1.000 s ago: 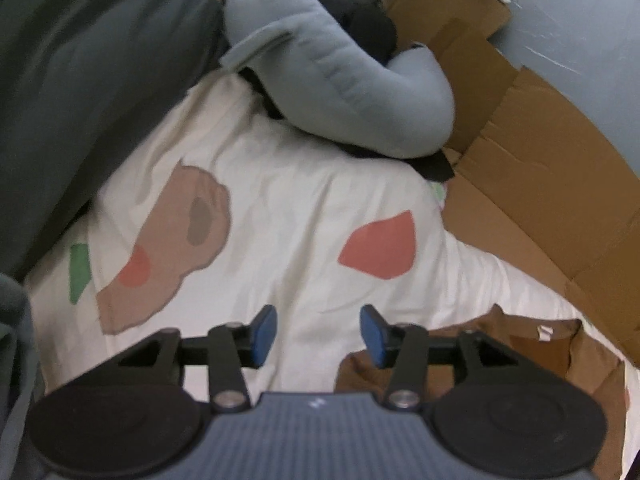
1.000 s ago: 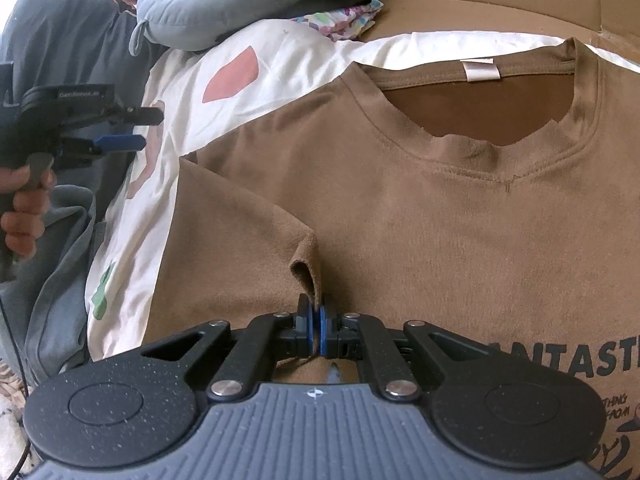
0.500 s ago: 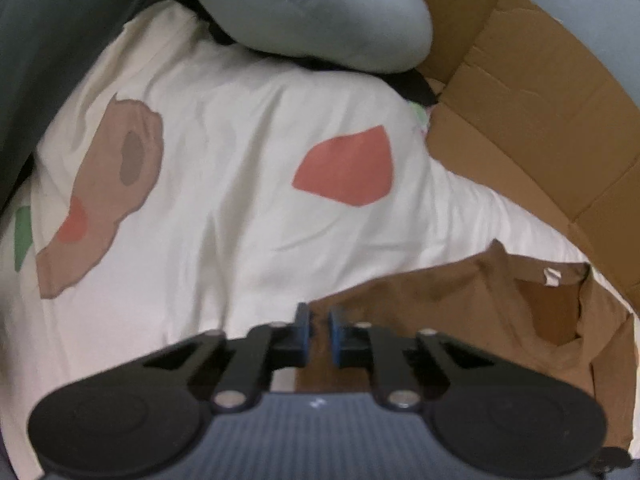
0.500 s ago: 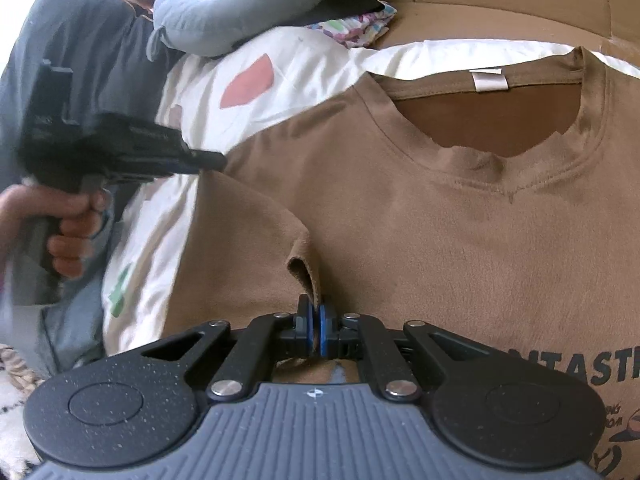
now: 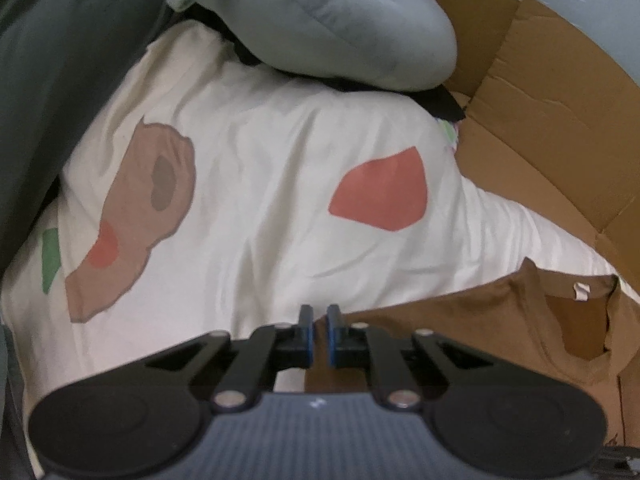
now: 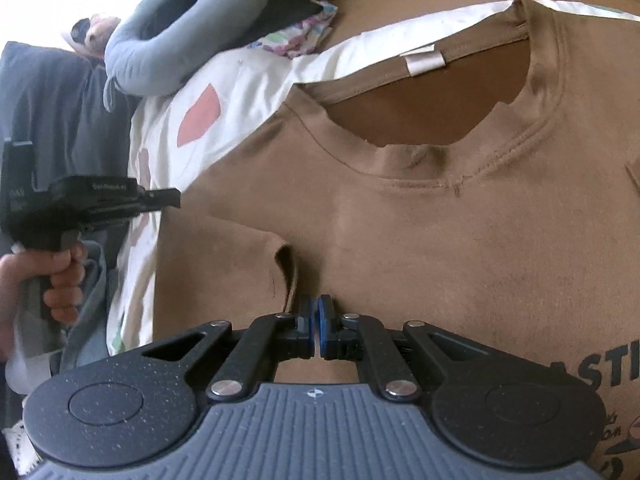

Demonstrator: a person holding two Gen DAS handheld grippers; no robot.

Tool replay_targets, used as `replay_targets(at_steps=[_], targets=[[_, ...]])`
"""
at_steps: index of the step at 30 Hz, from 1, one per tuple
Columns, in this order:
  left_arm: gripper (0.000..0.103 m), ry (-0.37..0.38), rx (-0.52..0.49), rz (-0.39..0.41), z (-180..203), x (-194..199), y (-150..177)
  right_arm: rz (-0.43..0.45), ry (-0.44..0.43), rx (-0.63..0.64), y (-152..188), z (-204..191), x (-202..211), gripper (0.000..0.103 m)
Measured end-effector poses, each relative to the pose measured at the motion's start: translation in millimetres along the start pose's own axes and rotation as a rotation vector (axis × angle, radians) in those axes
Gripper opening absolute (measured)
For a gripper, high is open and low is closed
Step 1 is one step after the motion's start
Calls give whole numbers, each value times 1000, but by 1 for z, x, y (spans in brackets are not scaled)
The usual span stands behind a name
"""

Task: Fold clothes

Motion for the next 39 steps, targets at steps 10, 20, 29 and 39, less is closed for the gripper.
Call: replay_targets(at_steps=[10,20,29,39], targets=[[29,54,34,43,-6,19,-9,37,-53,11,-6,-17,-2,61],[8,8,-9,-24,0,-2,5,8,-53,14,-12,-20,-7,0],[0,-98,-30,12,-2,0,2,4,-20,24,-4,-12,-5,0],[3,-34,37,70,-17,31,1,-7,-45,-7,-7,-10,-4,6]])
Point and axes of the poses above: each gripper's, at about its wrist camera, not at the fingertips, and x roughly against the way its jaws point, z to its right, y to its underside, the point moved 4 cm from there along -x, roughly the way its jaws point, and after that the axes turned 15 degrees about y, right-handed, at the moved point
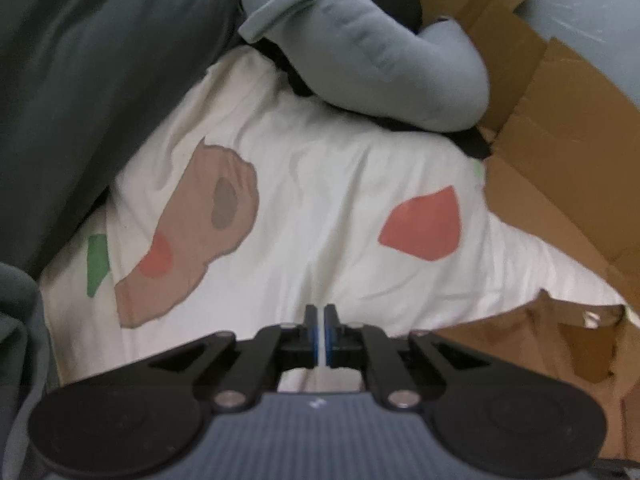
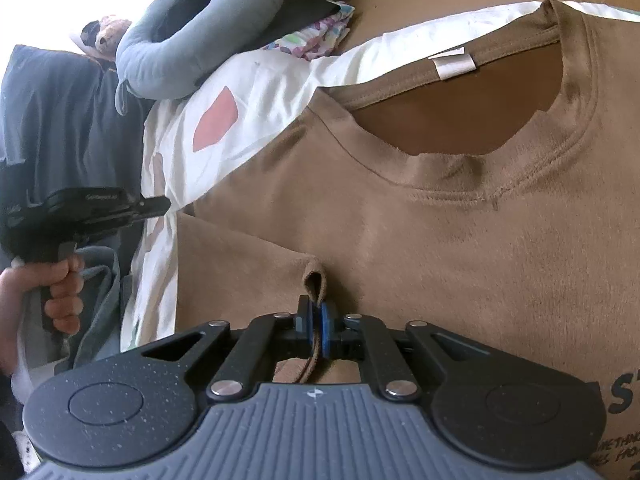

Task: Fold clothes

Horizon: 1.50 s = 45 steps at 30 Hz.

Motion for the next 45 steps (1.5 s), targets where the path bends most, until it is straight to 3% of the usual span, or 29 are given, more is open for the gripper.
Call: replay_targets(at_steps=[3,13,16,18,26,29,31,33,42,45], targets=[[3,36,-4,-14,5,6,7,6,-4,-2,0,0,1,24],[5,162,-11,-86,34,3,28,40,-1,-1,-9,1,4,24],[5,124,-7,-120,35,-12,33,35,12,9,-11,1,-1,19],[5,112,18,-113,31,-20,32,36,21,13,-12,1,-2,9],[3,61,79,-82,23,-36,22,63,51,1,-15,9,3,11],[4,47,50,-77,28,-29,17,57,49,51,-14,5,11,22],[12,60,47,-69,30,-20,17,64,40,93,-12,2,19,30],[21,66,28,-60,34,-10,20,66,29,128,-11,-1,27,31],[25,83,12,-32,38,45,65,76,2,241,14,-4,61,31],[32,79,13,-14,37,65,85,76,-3,270,21,-4,72,31]])
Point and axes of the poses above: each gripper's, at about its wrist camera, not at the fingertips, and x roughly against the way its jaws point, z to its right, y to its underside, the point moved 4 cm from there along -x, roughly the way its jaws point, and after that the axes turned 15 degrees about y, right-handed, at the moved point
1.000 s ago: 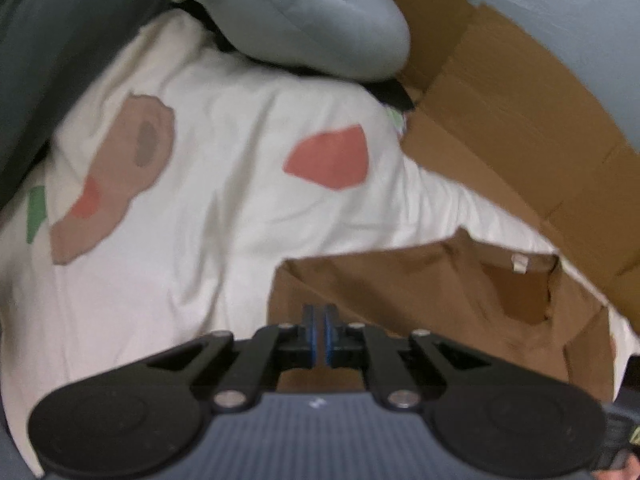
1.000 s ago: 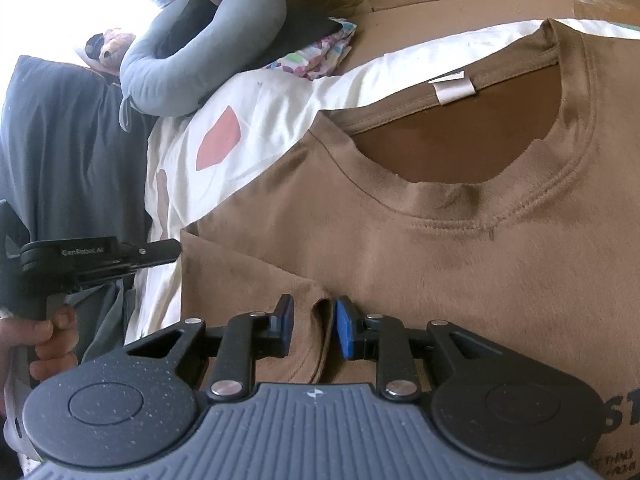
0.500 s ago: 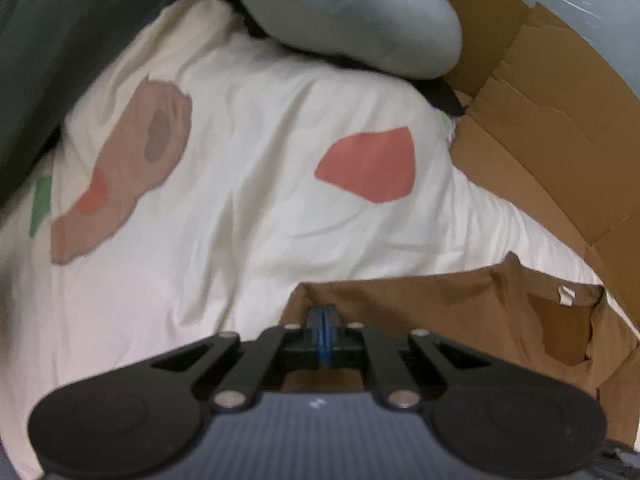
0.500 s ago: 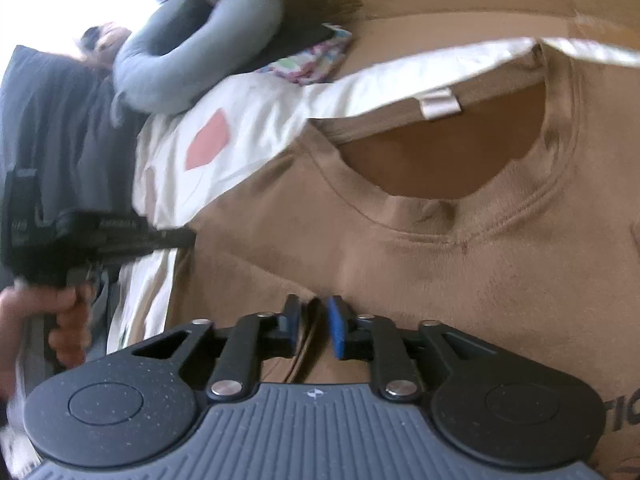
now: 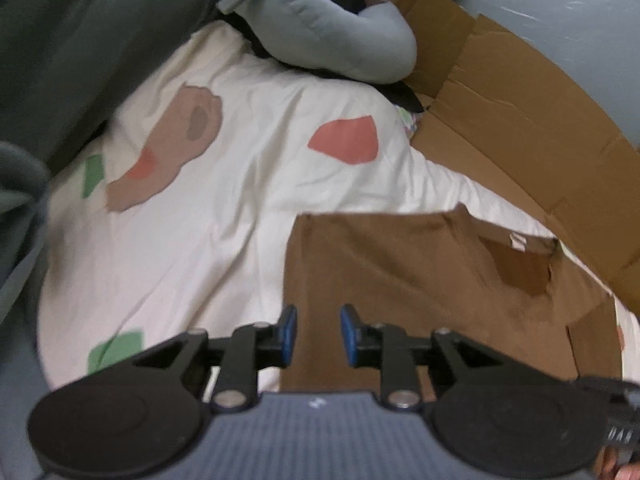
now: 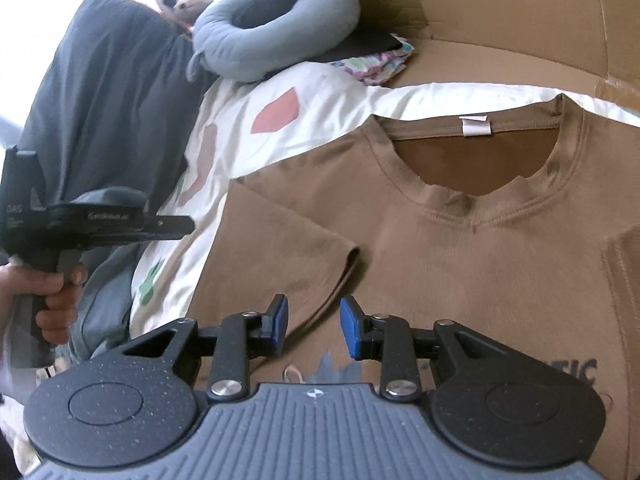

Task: Fold clothes
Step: 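Open the right tool and lift both tools above the folded shirt, then move both open tools to the brown shirt hem beside the printed front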

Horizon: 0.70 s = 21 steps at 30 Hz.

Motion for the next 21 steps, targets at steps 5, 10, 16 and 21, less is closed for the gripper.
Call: replay_targets(at_steps=[5,10,16,21], targets=[[33,-1,6,-7,-1,21,34,10,4,47,9,1,16,31],[34,1,3,-23,1,31,58,8,12,37,14,6,17,31],[33,0,-26,-43,-1,39,80,-3,-2,8,23,9,17,31],[33,-12,-22,-42,-8,38,99,-14,-5,16,33,10,19,32]])
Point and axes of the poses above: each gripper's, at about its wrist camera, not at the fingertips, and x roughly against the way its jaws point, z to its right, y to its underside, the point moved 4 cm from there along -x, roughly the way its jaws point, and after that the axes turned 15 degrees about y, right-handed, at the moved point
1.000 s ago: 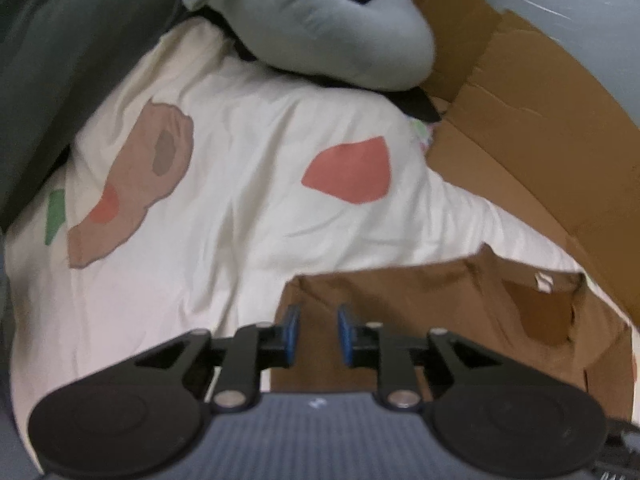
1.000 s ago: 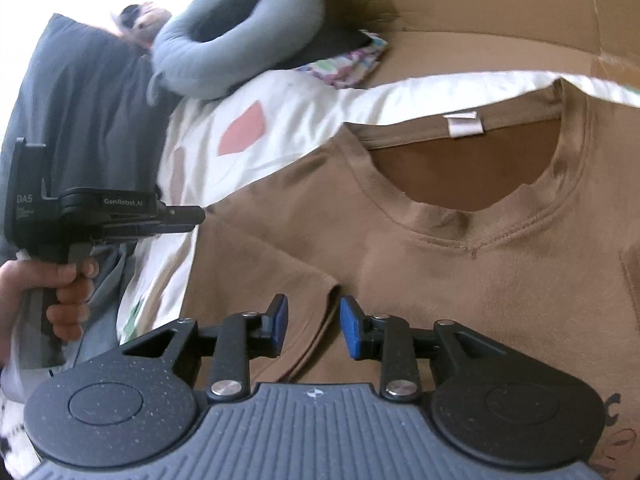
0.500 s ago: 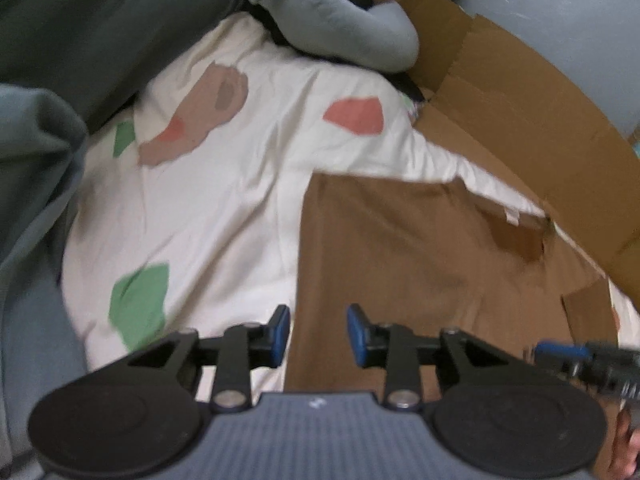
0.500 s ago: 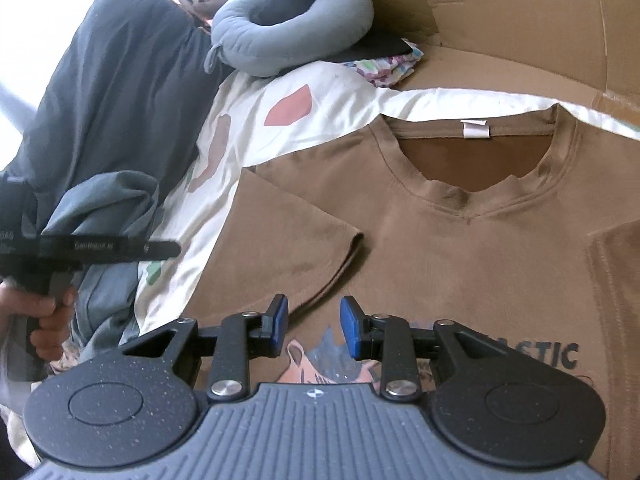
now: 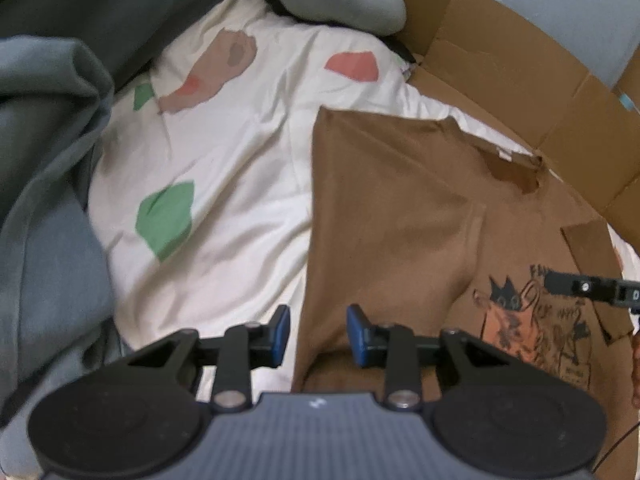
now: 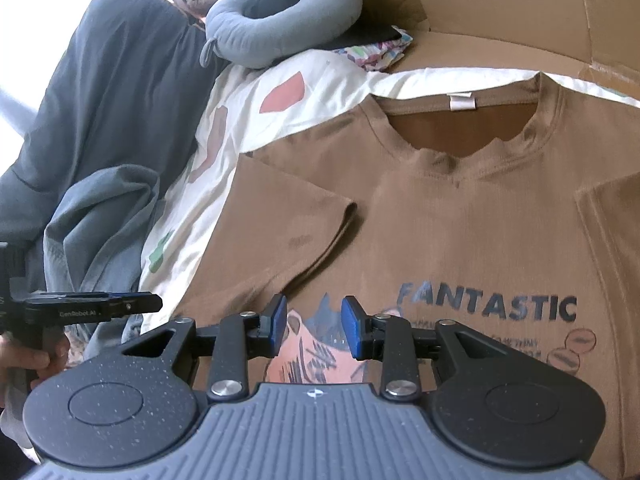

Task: Fold clothes
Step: 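Move both open tools to the brown shirt hem beside the printed front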

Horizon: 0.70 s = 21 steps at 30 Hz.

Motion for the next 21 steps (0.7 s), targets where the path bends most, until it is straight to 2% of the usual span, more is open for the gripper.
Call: replay_targets(at_steps=[8,9,11,13,21], targets=[[31,1,-11,1,-5,-17,24,-12,19,21,4,4,-6,33],[29,-2,-16,0,-6,-20,26,-15,19,24,5,3,-8,33],[18,-4,-10,1,-8,-23,28,-21,19,31,7,2,-11,33],[11,-6,6,11,-12,-22,30,-27,17,37,9,0,-13,33],[10,-9,82,54,-26,-12,32,-43,15,45,15,-2,-20,33]])
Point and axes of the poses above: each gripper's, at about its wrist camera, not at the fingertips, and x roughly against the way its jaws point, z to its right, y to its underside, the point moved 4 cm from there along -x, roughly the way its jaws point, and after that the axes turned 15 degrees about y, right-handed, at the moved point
